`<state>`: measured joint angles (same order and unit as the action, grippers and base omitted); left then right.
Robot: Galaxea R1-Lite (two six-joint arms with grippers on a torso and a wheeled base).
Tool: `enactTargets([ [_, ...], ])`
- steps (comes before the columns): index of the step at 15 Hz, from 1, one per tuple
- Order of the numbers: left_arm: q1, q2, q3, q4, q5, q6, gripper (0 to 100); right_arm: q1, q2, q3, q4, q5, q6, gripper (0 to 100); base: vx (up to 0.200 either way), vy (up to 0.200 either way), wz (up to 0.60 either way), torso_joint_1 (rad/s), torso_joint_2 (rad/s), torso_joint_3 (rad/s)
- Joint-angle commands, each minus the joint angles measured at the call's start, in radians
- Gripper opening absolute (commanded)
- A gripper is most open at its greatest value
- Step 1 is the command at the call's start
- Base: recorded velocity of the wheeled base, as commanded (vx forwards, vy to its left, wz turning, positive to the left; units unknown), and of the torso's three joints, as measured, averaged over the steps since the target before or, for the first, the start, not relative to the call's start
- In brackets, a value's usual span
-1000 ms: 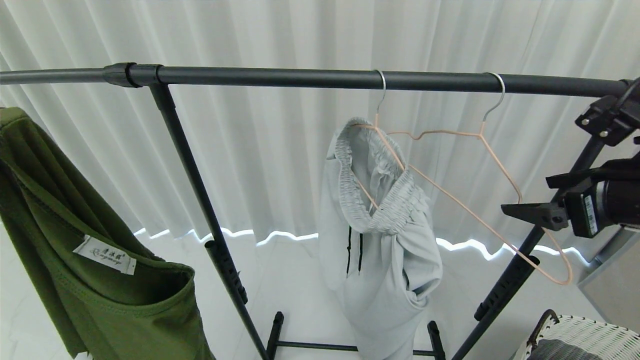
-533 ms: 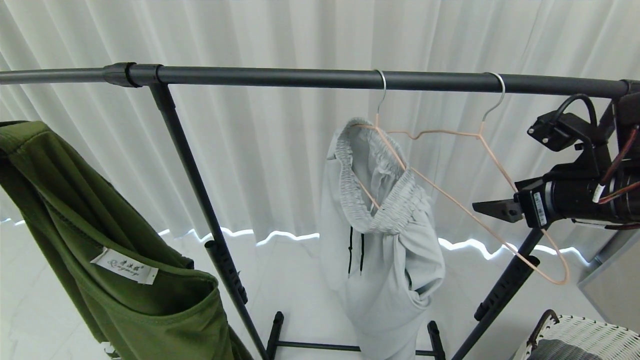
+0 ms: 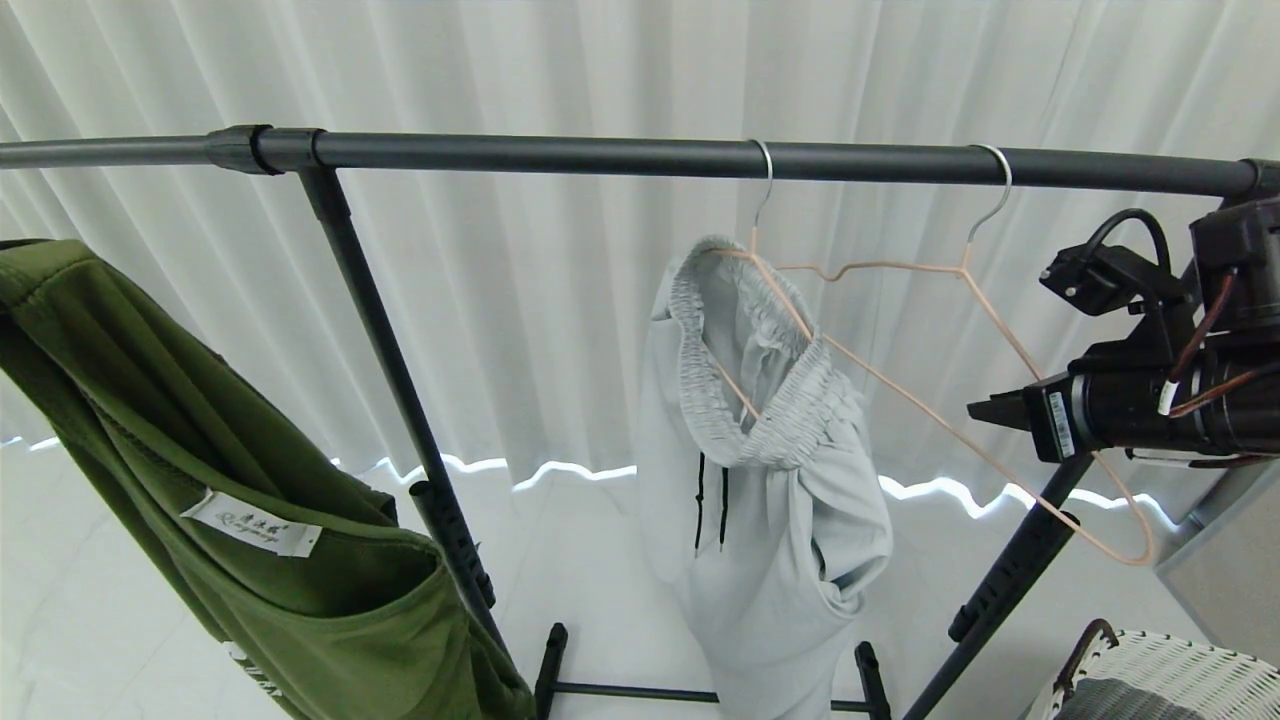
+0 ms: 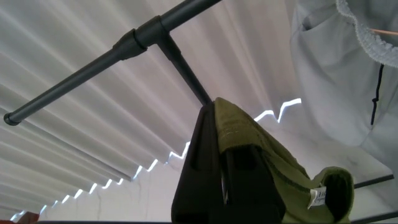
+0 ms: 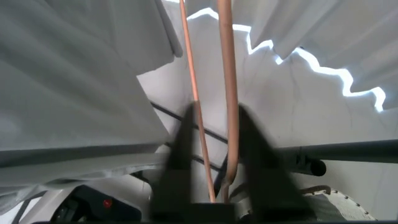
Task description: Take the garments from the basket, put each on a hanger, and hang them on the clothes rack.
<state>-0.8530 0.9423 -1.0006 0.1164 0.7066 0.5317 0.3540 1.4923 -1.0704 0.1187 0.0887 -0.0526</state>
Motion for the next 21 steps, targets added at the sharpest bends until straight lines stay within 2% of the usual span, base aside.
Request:
enactTargets([
  [1,0.0,0.0,-0.004,0.0,0.001,0.001,0,-0.004,0.0,0.001,0.001,0.0,-0.001,0,0.0,0.0,0.0,0.0,0.0,0.0],
  [6,0.0,-0.005,-0.006,-0.001,0.001,0.014,0,-0.009,-0.018,0.0,-0.004,0.0,0.0,0,0.0,0.0,0.0,0.0,0.0,0.0],
  [21,0.0,-0.04,-0.012,-0.001,0.001,0.039,0,-0.009,-0.265,0.046,-0.008,-0.01,0.016,0,0.0,0.0,0.0,0.0,0.0,0.0],
])
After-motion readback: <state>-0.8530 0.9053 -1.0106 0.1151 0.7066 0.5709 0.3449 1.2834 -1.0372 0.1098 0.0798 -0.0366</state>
